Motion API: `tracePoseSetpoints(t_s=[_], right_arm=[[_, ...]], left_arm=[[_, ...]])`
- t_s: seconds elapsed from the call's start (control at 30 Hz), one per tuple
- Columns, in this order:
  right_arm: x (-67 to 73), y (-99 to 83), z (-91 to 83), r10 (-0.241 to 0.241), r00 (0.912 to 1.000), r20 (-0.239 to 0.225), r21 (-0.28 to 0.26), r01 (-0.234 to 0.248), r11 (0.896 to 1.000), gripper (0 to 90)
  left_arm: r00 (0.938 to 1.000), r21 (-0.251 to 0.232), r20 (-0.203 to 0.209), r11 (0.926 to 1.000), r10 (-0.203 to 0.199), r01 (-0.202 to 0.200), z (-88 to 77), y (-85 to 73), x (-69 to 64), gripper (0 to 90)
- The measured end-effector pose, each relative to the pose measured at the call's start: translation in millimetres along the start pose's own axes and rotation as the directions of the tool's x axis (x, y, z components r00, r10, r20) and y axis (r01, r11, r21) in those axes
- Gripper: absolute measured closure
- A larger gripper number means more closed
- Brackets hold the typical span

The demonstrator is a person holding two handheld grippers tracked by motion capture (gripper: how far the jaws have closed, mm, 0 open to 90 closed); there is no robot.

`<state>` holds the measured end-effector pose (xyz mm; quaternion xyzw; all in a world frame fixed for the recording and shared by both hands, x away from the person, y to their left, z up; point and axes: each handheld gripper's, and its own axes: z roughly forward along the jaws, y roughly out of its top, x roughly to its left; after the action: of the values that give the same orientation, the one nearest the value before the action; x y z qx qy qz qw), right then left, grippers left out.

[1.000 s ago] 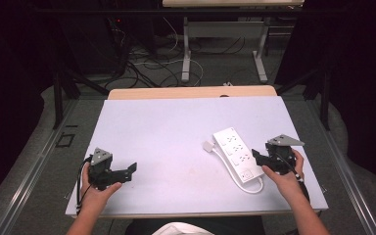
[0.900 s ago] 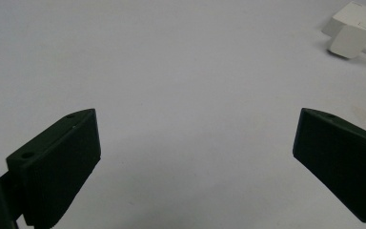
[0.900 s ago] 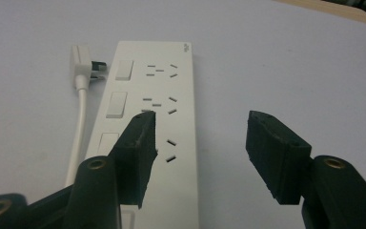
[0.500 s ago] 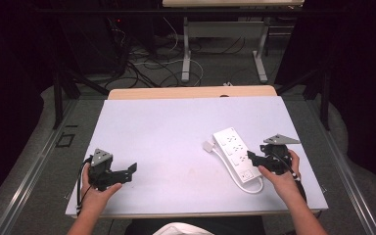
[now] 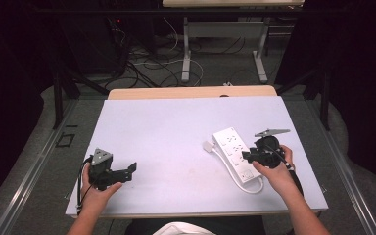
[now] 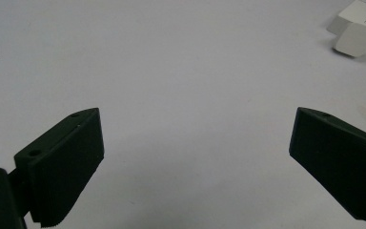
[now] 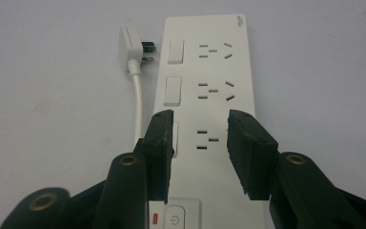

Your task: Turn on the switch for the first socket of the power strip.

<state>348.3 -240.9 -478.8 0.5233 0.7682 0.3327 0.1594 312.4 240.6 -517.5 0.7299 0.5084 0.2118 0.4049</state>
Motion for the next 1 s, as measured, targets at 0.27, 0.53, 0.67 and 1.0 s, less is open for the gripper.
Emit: tracePoseSetpoints(t_s=[0.27,0.53,0.67,1.0], right_arm=[[5.4,10.4,5.1,-0.011,0.9999,-0.003,0.044,0.011,0.999,63.8],[5.9,15.0,9.8,0.001,1.0000,0.003,0.078,-0.001,0.997,63.8],[6.6,19.4,13.7,0.025,0.9996,-0.015,0.109,-0.024,0.994,66.2],[7.8,28.8,22.9,0.072,0.9972,-0.020,0.147,-0.068,0.987,68.7]], left_arm=[[1.0000,-0.001,-0.002,1.0000,-0.005,0.005,0.1,0.1,0.5,4.6],[0.9999,0.000,-0.007,1.0000,-0.009,0.009,0.7,-0.1,1.2,5.3],[0.9998,-0.006,-0.011,0.9999,-0.014,0.014,1.0,-0.4,1.9,5.4],[0.9997,-0.002,-0.011,0.9998,-0.021,0.021,-0.5,-0.3,2.9,5.9]])
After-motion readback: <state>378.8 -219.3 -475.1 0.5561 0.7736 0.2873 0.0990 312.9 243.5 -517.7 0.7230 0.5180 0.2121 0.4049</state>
